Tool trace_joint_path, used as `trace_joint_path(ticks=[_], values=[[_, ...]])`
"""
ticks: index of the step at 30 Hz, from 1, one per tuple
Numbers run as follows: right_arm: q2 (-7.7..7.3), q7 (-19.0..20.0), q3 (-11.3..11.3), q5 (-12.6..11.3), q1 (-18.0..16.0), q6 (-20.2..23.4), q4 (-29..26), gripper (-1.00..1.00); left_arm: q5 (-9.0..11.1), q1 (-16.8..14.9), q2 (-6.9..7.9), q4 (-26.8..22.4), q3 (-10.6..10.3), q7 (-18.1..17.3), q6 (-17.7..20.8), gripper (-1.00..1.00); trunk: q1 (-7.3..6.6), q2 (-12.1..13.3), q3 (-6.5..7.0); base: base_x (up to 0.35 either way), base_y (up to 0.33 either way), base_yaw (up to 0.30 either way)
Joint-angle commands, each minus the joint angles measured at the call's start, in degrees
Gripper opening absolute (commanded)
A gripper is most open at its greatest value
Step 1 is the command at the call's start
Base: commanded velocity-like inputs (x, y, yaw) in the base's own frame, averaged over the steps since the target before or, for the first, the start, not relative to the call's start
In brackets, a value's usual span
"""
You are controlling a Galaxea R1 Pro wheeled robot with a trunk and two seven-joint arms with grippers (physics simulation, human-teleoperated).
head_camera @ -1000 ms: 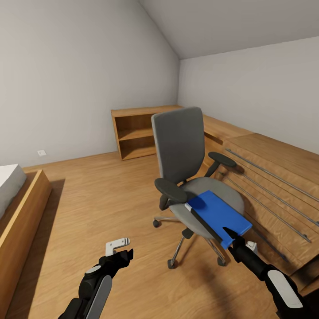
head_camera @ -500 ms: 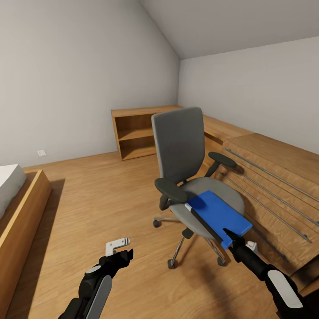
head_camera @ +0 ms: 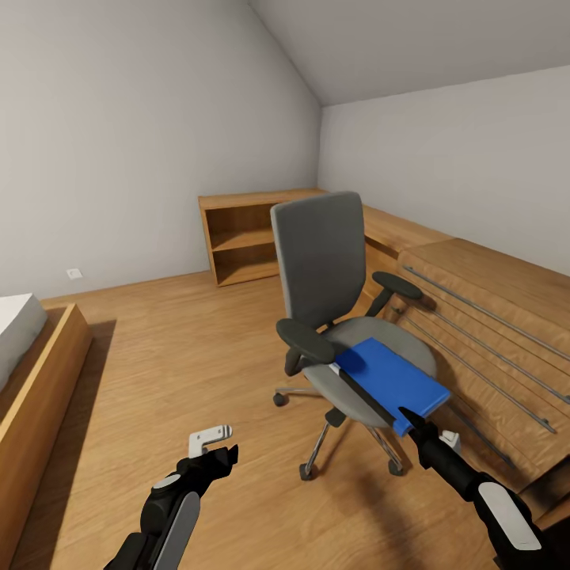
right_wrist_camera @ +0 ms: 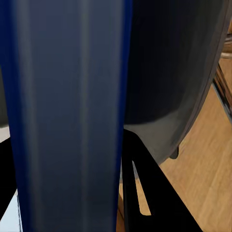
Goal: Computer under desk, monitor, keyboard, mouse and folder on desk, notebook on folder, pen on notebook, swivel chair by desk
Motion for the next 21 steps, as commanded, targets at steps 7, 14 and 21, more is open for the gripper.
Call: trace_joint_path(ticks=[7,14,21], values=[[0.01,0.1,-0.1,-0.2,0.0,0.4,0.0,-1.00,0.5,0.0,0.01,-0.1,-0.1,0.6,0.1,1.00,-1.55,2.8,1.21,0.000,0.000,0.000],[-0.07,0.2,-0.3,-0.1,0.0,0.3,-0.1,-1.00,0.5,0.0,-0.07,-0.1,-0.1,0.6,0.1,1.00,-3.08,5.6,2.46,0.000,0.000,0.000],[-0.10,0.4,-0.4,0.0,0.0,0.0,-0.1,-1.00,0.5,0.0,-0.08,-0.1,-0.1,0.7,0.1,1.00,-4.62,8.4,3.72,0.000,0.000,0.000]])
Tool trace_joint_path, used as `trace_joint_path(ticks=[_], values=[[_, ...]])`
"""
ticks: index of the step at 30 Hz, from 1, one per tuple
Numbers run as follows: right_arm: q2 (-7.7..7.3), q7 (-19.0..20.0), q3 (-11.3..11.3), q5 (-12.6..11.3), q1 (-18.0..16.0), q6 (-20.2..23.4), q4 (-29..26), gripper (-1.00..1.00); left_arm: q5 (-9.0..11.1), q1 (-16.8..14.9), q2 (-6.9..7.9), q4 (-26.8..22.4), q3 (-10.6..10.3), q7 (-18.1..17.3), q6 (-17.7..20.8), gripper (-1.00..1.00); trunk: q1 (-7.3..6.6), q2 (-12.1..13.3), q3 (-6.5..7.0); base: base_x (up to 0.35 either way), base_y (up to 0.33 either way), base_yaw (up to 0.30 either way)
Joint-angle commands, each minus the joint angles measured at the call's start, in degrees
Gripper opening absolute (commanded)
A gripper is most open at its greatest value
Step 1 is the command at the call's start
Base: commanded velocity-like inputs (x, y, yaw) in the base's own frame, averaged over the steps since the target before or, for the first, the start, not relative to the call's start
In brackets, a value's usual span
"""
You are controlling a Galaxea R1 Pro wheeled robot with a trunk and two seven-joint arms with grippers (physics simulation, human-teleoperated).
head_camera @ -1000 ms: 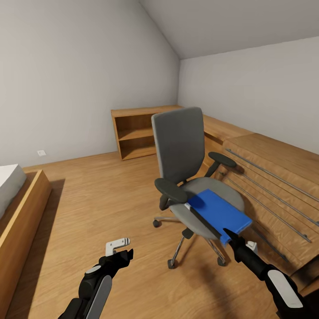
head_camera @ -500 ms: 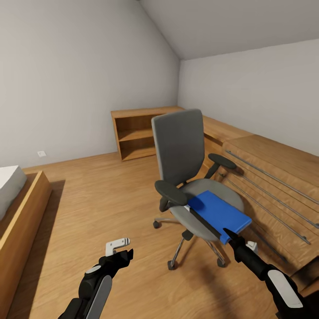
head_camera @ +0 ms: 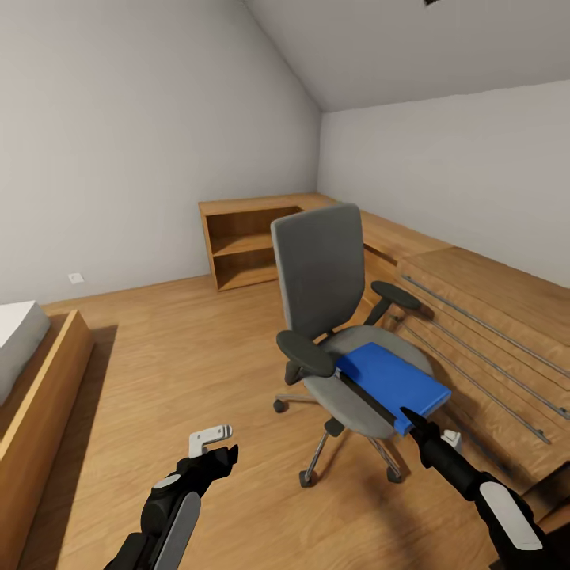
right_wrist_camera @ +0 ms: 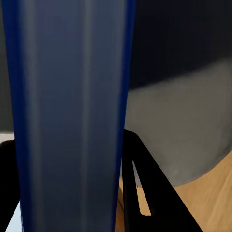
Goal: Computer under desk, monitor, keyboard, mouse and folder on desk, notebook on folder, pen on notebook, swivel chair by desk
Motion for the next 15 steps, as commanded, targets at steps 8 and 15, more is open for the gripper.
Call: trace_joint_path(ticks=[8,15], values=[[-0.20,0.0,-0.4,-0.2,0.0,-0.8,0.0,-1.00,0.6,0.0,0.01,-0.1,-0.1,0.6,0.1,1.00,-1.77,3.2,1.39,-0.121,-0.074,0.000],[-0.30,0.0,-0.4,-0.1,0.0,-1.7,-0.1,-1.00,0.6,0.0,0.01,-0.1,-0.1,0.6,0.1,1.00,-3.31,6.0,2.65,-0.179,-0.123,0.000]])
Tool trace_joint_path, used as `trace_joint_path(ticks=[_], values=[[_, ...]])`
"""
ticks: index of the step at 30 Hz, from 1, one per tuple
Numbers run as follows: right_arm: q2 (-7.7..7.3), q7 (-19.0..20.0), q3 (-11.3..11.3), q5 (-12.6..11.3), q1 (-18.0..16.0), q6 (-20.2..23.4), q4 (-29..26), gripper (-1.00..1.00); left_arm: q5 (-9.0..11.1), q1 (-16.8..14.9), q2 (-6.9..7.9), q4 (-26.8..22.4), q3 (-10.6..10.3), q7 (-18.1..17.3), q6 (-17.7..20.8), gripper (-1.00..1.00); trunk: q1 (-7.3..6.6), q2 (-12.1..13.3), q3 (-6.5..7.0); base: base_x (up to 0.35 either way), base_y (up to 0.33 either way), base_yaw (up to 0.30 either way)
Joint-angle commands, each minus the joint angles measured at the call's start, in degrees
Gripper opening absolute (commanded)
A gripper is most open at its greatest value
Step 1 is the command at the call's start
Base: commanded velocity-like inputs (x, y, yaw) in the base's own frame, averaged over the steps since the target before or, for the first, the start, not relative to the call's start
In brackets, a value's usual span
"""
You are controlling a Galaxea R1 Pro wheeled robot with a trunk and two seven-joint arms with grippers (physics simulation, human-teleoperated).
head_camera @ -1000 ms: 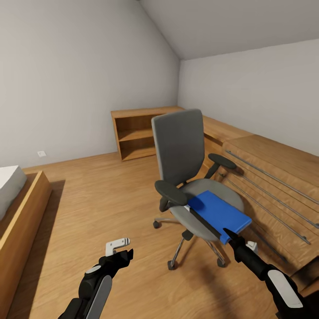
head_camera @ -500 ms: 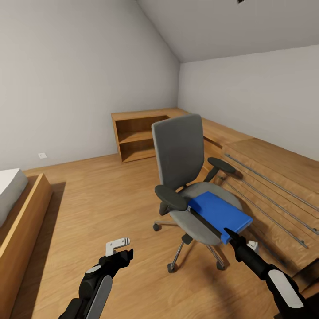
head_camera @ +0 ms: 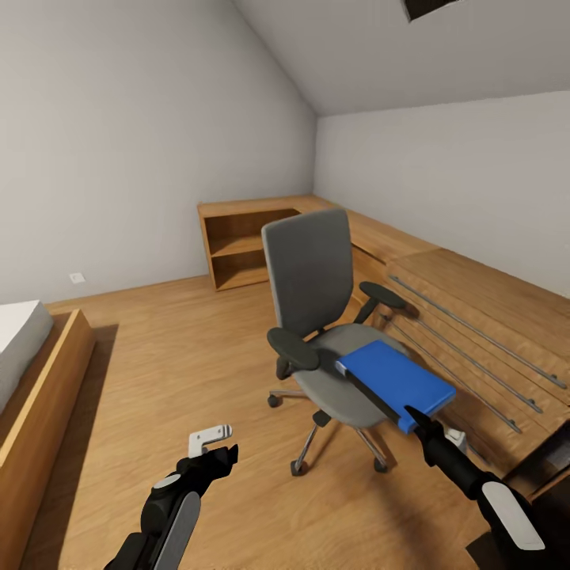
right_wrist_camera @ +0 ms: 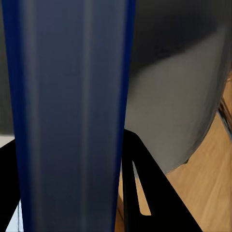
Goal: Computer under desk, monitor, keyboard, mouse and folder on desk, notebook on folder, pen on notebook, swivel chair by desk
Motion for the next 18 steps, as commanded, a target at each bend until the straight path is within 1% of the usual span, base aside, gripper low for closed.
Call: trace_joint_path(ticks=[1,4,6,8,11,13,16,18], values=[[0.01,0.0,-0.1,-0.3,0.0,0.2,0.0,-1.00,0.6,0.0,0.01,-0.1,-0.1,0.6,0.1,1.00,-0.24,0.4,0.13,-0.051,-0.036,0.000],[-0.04,0.0,-0.1,-0.3,0.0,-2.1,-0.1,-1.00,0.6,0.0,0.01,-0.1,-0.1,0.6,0.1,1.00,-0.90,1.6,0.67,-0.023,-0.017,0.000],[-0.05,0.0,-0.1,-0.2,0.0,-4.3,-0.6,-1.00,0.5,0.0,0.01,-0.1,-0.1,0.6,0.1,1.00,-1.34,2.4,1.03,-0.009,-0.006,0.000],[-0.02,0.0,0.1,-0.1,0.0,-6.3,-2.4,-1.00,0.5,0.0,0.02,-0.1,-0.1,0.6,0.1,1.00,-1.78,3.2,1.39,-0.004,-0.003,0.000],[0.05,-0.2,0.2,0.3,0.0,-8.0,-5.1,-1.00,0.5,0.0,0.06,0.1,-0.1,0.6,0.1,1.00,-2.44,4.4,1.93,-0.002,-0.001,0.000],[0.18,-0.7,0.2,1.2,0.0,-8.8,-7.6,-1.00,0.5,0.0,0.08,0.2,-0.1,0.6,0.1,1.00,-2.88,5.2,2.29,0.000,0.000,0.000],[0.42,-2.1,0.2,5.0,0.0,-9.2,-10.8,-1.00,0.5,0.0,0.09,0.2,-0.1,0.6,0.1,1.00,-3.53,6.4,2.83,0.000,0.000,0.000],[0.49,-2.3,0.2,5.9,0.0,-9.2,-11.9,-1.00,0.5,0.0,0.09,0.2,-0.1,0.6,0.1,1.00,-3.97,7.2,3.19,0.000,0.000,0.000]])
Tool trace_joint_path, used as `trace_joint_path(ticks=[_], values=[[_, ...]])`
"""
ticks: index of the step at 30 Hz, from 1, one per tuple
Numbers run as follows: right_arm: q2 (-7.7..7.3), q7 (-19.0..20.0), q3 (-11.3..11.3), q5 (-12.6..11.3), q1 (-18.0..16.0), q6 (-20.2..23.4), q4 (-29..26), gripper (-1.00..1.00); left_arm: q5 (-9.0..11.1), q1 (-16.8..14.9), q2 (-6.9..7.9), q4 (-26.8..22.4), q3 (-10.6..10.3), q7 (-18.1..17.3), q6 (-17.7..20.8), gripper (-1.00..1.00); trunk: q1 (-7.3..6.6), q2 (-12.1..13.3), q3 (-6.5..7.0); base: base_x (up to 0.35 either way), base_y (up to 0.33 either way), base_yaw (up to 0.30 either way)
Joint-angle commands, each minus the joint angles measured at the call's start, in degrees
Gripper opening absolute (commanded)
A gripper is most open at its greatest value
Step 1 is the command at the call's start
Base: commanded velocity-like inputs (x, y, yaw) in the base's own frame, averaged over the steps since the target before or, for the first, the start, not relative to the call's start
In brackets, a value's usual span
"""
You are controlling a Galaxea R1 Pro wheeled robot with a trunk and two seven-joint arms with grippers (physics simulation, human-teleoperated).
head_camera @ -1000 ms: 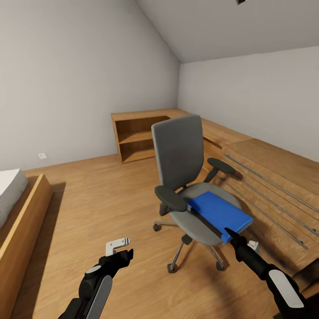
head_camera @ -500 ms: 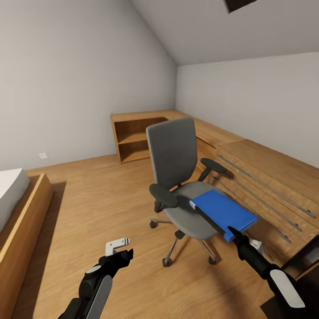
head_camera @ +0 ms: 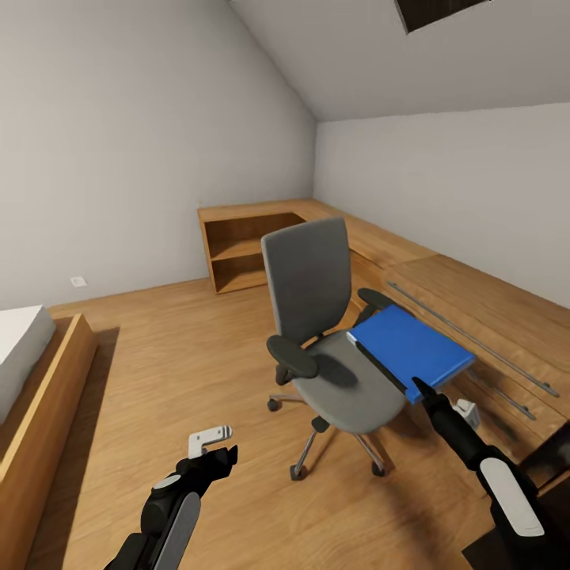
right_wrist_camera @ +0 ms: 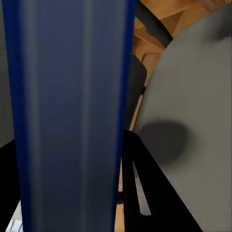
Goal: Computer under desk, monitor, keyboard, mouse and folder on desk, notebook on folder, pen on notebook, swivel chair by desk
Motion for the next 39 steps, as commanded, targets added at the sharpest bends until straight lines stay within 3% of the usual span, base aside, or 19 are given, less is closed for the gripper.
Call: trace_joint_path(ticks=[1,11,13,14,18,21,29,32,35,39], values=[[0.16,0.0,-0.1,0.2,0.1,0.4,-1.4,-1.00,0.6,0.0,0.01,-0.1,-0.1,0.5,0.1,1.00,-0.23,0.4,0.13,0.000,0.000,0.000],[2.16,-0.3,-0.2,1.2,6.1,0.8,-15.0,-1.00,0.6,0.0,0.01,0.0,-0.1,0.5,0.1,1.00,-2.43,4.4,1.93,0.000,0.000,0.000],[2.25,-0.5,-0.2,1.2,6.9,2.0,-16.7,-1.00,0.6,0.0,0.01,0.0,-0.1,0.5,0.1,1.00,-2.87,5.2,2.29,0.000,0.000,0.000],[2.32,-0.3,-0.2,1.1,7.5,4.9,-18.2,-1.00,0.6,0.0,0.01,0.0,-0.1,0.5,0.1,1.00,-3.09,5.6,2.47,0.000,0.000,0.000],[2.34,0.2,-0.4,0.7,7.8,7.3,-19.1,-1.00,0.6,0.0,0.01,0.0,-0.1,0.5,0.1,1.00,-3.97,7.2,3.19,0.000,0.000,0.000],[2.14,2.1,-0.6,-2.0,8.0,8.7,-19.3,-1.00,0.6,0.0,0.01,0.0,-0.1,0.5,0.1,1.00,-4.62,8.4,3.72,0.000,0.000,0.000],[2.08,3.4,-0.6,-3.7,8.1,9.3,-19.5,-1.00,0.6,0.0,-0.02,0.0,-0.1,0.5,0.1,1.00,-6.38,11.6,5.16,0.000,0.000,0.000],[2.17,3.6,-0.6,-6.5,8.1,9.3,-19.5,-1.00,0.6,0.0,-0.04,0.0,-0.1,0.5,0.1,1.00,-7.04,12.8,5.70,0.000,0.000,0.000],[2.00,3.7,-0.6,-7.6,8.2,9.4,-19.4,-1.00,0.5,0.0,-0.06,0.0,-0.1,0.5,0.1,1.00,-7.70,14.0,6.24,0.000,0.000,0.000],[1.99,3.8,-0.8,-7.7,8.2,9.3,-19.3,-1.00,0.6,0.0,-0.07,1.5,-0.1,0.6,0.1,1.00,-8.58,15.6,6.96,0.000,0.000,-0.180]])
